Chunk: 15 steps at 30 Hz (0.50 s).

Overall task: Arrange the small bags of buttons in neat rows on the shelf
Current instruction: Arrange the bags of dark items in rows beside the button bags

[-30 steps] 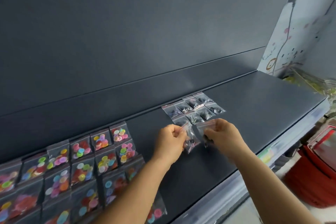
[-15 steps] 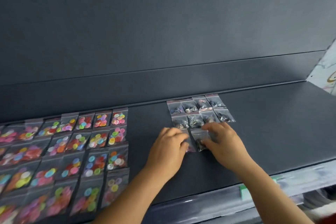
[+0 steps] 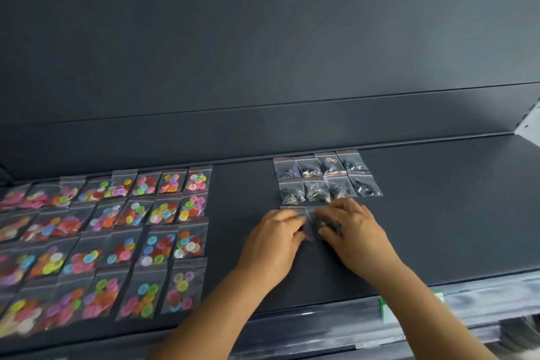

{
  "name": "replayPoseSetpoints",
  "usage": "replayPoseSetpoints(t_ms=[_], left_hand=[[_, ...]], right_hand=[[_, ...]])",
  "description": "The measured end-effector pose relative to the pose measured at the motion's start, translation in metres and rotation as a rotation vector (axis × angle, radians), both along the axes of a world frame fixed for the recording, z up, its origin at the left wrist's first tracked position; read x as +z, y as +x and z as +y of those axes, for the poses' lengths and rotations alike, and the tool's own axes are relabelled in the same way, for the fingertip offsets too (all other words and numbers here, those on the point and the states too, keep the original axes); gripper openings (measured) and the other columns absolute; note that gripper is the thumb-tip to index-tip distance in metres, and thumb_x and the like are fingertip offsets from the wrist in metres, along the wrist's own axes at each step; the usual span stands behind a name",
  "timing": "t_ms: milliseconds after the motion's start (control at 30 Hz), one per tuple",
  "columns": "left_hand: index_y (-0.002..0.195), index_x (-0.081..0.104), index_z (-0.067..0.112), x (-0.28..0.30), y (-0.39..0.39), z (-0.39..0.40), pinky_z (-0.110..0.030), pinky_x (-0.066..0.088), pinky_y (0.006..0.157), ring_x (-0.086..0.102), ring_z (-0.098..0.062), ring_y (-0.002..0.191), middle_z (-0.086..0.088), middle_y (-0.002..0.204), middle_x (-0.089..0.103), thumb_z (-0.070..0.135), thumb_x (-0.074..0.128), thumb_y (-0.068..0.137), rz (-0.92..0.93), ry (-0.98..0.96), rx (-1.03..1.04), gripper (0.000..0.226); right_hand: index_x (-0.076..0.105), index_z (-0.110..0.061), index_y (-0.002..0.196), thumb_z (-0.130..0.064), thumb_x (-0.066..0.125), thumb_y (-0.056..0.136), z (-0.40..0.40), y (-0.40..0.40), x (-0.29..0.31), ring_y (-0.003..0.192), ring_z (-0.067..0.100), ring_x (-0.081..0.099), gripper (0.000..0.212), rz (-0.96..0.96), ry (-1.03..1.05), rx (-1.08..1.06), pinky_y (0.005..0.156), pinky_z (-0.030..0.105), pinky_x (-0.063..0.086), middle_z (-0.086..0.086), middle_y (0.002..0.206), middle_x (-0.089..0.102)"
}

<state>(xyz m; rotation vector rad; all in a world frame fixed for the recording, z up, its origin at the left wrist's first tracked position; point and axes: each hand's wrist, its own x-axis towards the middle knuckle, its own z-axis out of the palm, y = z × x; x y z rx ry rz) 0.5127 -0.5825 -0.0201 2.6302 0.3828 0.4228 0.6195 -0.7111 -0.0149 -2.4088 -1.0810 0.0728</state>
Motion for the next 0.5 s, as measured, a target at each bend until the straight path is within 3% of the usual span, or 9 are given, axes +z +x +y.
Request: replayPoseSetpoints(t_ms=[300, 500], left_hand=[[0.128, 0.055, 0.014, 0.0, 0.005, -0.004, -0.027, 0.039, 0.096, 0.042, -0.014, 0.12, 0.005, 0.129, 0.054, 0.026, 0.052, 0.095, 0.043, 0.039, 0.032, 0.035], [0.14, 0.041, 0.014, 0.008, -0.005, -0.005, -0.027, 0.032, 0.106, 0.035, -0.015, 0.129, 0.002, 0.139, 0.046, 0.032, 0.05, 0.095, 0.083, 0.12, 0.078, 0.049]], right_hand=[[0.06, -0.028, 0.12, -0.032, 0.058, 0.087, 0.002, -0.001, 0.001, 0.111, 0.022, 0.044, 0.033, 0.002, -0.057, -0.079, 0.085, 0.029, 0.042, -0.003, 0.121, 0.05], [0.039, -0.027, 0.139, -0.043, 0.053, 0.088, 0.004, -0.01, 0.009, 0.122, 0.023, 0.038, 0.055, -0.102, -0.154, -0.031, 0.096, 0.034, 0.037, -0.003, 0.136, 0.041]])
